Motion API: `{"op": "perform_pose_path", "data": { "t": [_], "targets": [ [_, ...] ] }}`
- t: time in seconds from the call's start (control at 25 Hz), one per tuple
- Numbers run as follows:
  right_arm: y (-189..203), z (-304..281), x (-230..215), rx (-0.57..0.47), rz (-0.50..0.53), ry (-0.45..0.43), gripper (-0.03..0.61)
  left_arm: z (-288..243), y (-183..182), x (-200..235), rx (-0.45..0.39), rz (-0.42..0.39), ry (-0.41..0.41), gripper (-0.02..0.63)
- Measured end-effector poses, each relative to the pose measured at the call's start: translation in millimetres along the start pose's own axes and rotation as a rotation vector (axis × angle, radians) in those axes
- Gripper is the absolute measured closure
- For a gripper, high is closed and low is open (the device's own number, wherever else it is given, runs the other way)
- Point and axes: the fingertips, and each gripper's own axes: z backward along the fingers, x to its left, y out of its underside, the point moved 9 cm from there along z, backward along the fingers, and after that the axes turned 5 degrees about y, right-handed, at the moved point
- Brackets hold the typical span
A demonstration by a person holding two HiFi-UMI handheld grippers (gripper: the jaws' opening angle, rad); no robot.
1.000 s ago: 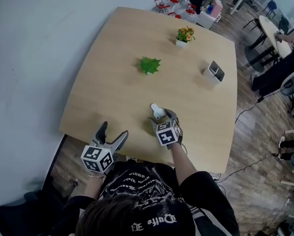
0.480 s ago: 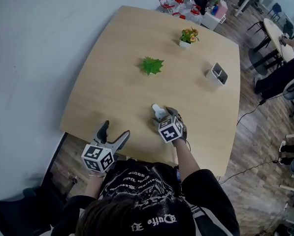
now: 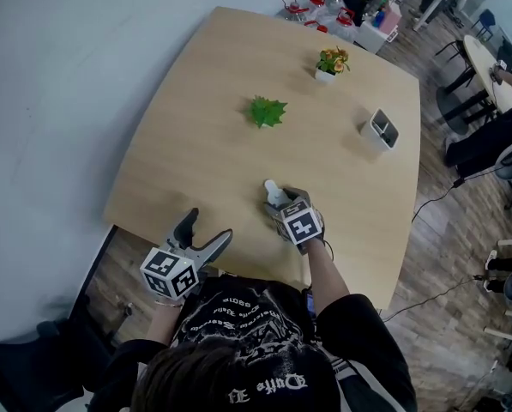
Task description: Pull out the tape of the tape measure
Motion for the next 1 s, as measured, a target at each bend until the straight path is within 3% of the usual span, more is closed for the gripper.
{"op": "perform_pose_path", "data": {
  "t": [0.2, 0.4, 0.72, 1.0],
  "targets": [
    [-11, 27, 1, -0.121, 0.019, 0.005, 0.295, -8, -1, -6, -0.010, 0.154, 0.135, 0.245],
    [-25, 64, 14, -0.227, 0.096, -0.006, 0.296, -31, 8, -11, 0.056, 0.466, 0.305, 0.255],
    [-44, 119, 50, -0.308, 0.317, -0.015, 0.296, -61, -12, -28, 0.004, 0.599, 0.396, 0.255],
    [-47, 141, 61, -0.354, 0.381, -0.020, 0.295, -88, -12, -51, -0.004, 0.858, 0.493, 0.255]
  ]
}}
